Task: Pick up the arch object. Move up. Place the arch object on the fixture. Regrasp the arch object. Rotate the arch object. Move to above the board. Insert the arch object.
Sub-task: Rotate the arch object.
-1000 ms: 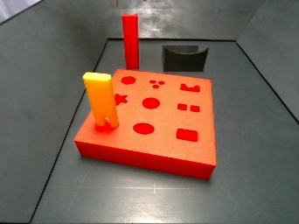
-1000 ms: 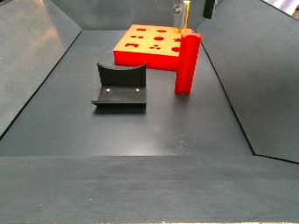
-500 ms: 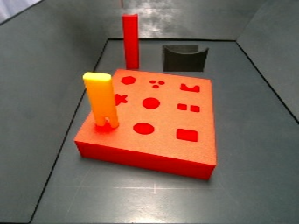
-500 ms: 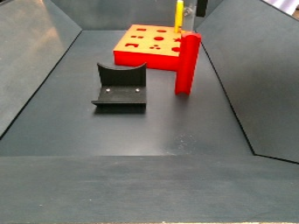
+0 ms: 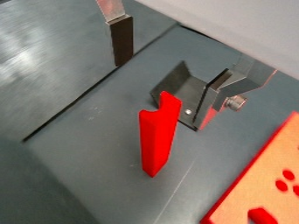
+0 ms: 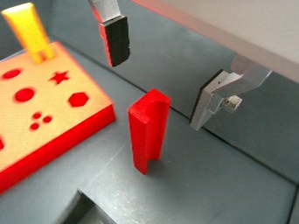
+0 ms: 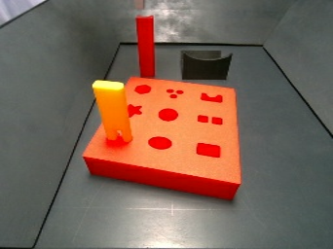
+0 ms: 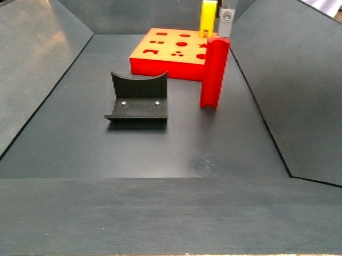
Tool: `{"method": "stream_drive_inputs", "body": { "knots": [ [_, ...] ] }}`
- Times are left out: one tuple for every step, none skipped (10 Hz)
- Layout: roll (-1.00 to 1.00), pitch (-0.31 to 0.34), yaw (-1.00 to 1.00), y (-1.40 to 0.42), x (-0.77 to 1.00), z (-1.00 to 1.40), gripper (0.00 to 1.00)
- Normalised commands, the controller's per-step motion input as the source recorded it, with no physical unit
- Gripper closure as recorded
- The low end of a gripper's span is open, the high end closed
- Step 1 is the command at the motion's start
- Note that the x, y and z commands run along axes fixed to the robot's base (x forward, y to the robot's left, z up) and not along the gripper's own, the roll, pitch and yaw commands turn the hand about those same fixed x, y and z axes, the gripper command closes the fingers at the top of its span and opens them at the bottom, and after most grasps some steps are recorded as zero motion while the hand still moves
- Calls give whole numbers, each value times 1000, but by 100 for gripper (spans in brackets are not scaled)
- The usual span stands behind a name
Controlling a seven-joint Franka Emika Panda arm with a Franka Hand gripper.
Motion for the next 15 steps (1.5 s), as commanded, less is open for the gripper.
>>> {"method": "stream_drive_inputs", "body": {
  "knots": [
    [3,9,1000,6,35,-29,0],
    [4,10,1000,6,35,-29,0],
    [4,10,1000,6,35,-29,0],
    [4,11,1000,6,35,-29,0],
    [4,11,1000,5,35,-29,0],
    [4,12,1000,5,35,-28,0],
    [5,12,1000,5,35,-28,0],
    [5,13,1000,5,35,-28,0],
    [5,14,1000,5,35,-28,0],
    [6,15,1000,5,35,-28,0],
    [6,15,1000,5,35,-27,0],
    [7,17,1000,5,35,-27,0],
    [7,18,1000,5,35,-27,0],
    [7,19,1000,5,35,-27,0],
    [8,21,1000,5,35,-27,0]
  ]
}}
